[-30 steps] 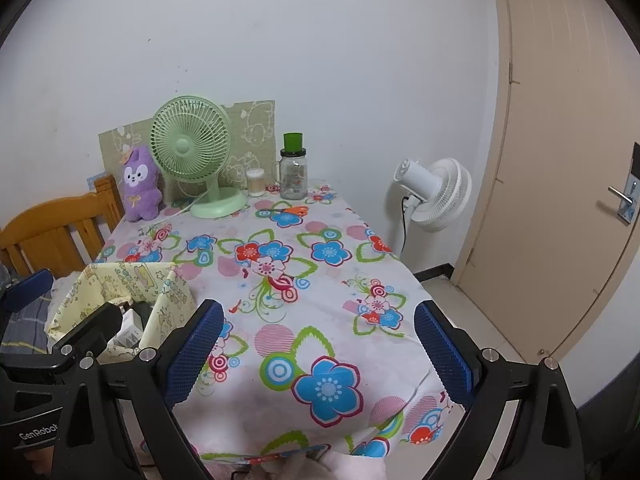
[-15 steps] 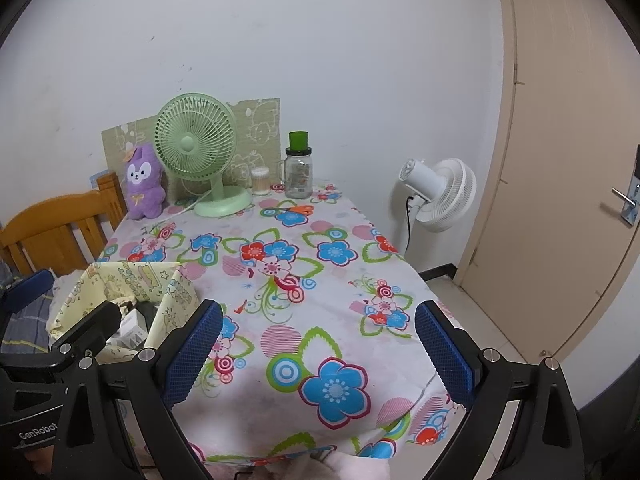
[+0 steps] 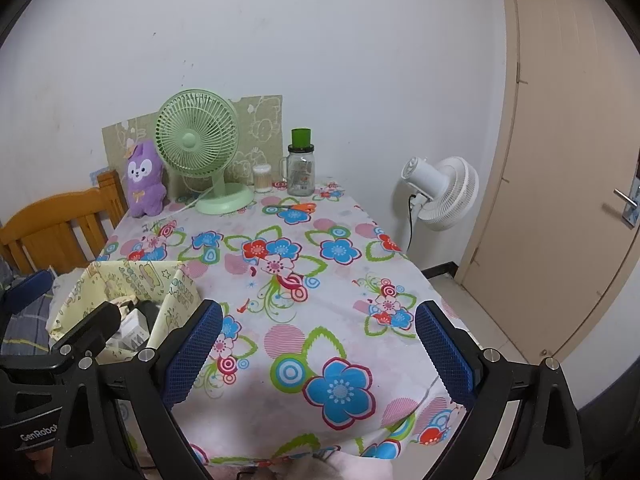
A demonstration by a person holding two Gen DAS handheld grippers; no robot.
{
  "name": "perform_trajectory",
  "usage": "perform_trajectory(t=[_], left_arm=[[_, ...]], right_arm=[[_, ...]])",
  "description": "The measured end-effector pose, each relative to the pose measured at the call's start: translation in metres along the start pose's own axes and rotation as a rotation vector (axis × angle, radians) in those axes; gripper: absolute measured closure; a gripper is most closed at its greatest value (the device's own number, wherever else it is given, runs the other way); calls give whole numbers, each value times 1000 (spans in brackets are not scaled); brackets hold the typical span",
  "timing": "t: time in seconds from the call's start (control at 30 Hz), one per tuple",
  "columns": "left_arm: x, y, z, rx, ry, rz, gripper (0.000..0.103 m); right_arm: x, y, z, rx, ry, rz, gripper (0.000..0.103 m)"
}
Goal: Organize rigid objects
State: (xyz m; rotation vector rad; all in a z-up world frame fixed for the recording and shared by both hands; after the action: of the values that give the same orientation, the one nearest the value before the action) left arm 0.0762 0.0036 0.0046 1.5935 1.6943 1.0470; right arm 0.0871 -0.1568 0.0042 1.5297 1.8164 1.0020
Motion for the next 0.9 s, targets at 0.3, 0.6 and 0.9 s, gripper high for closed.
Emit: perform_trajectory(t=[0.3, 0.6, 0.9], left_arm=[[0, -1, 2, 7, -1, -2, 0], [5, -2, 6, 15, 18, -8, 0], [5, -3, 6, 12, 18, -4, 0]], right_arm=[[1, 0, 1, 3, 4, 1, 5], [5, -2, 3, 12, 14, 5, 5], [5, -3, 5, 13, 15, 6, 5]])
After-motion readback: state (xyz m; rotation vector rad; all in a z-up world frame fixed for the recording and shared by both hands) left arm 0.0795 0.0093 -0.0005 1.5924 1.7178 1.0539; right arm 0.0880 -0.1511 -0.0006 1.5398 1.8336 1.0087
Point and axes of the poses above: each gripper's, at about its wrist camera, not at the fingertips, and z roughly the way its jaws point, x to its left, y to its top, the point moved 10 cm from there along z, roughly the way its jaws point, and after that the axes turned 10 degrees about y, right-handed, at the moved point
